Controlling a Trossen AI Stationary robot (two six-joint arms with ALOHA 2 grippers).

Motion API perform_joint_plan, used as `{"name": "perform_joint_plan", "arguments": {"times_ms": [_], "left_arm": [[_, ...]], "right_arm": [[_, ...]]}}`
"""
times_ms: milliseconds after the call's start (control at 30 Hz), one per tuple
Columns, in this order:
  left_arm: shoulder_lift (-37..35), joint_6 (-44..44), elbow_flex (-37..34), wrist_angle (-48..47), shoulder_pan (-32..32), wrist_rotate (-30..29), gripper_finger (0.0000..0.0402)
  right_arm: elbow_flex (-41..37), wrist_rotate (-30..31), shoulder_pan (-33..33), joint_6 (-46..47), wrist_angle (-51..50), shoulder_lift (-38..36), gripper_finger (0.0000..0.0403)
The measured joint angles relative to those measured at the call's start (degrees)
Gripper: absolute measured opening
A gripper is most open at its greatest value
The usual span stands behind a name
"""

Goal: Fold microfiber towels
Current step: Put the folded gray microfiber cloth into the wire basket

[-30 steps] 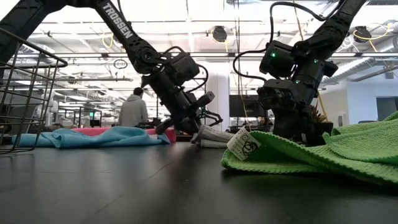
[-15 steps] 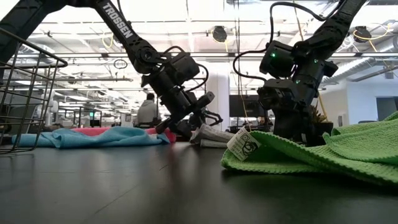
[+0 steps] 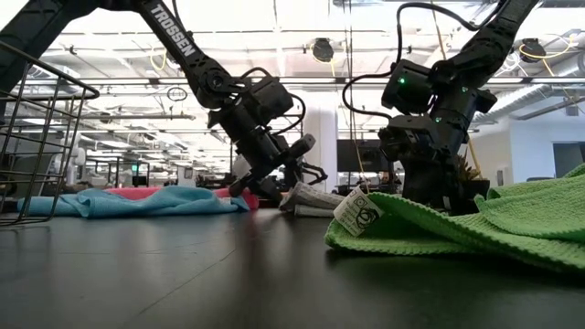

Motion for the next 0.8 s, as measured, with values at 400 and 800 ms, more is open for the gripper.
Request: {"name": "perform_joint_plan", "arguments": {"times_ms": [400, 800], "left_arm": [[-4.65, 3.01, 0.00, -1.53, 0.32, -0.45, 0.0182], [-12.72, 6.79, 0.00, -7.46, -1.01, -5.24, 0.0182]], "right_arm": [[0.02, 0.18, -0.02, -0.88, -0.10, 0.00, 0.0002], [0.06, 0.31, -0.02, -1.42, -0.35, -0.02, 0.0002]]}}
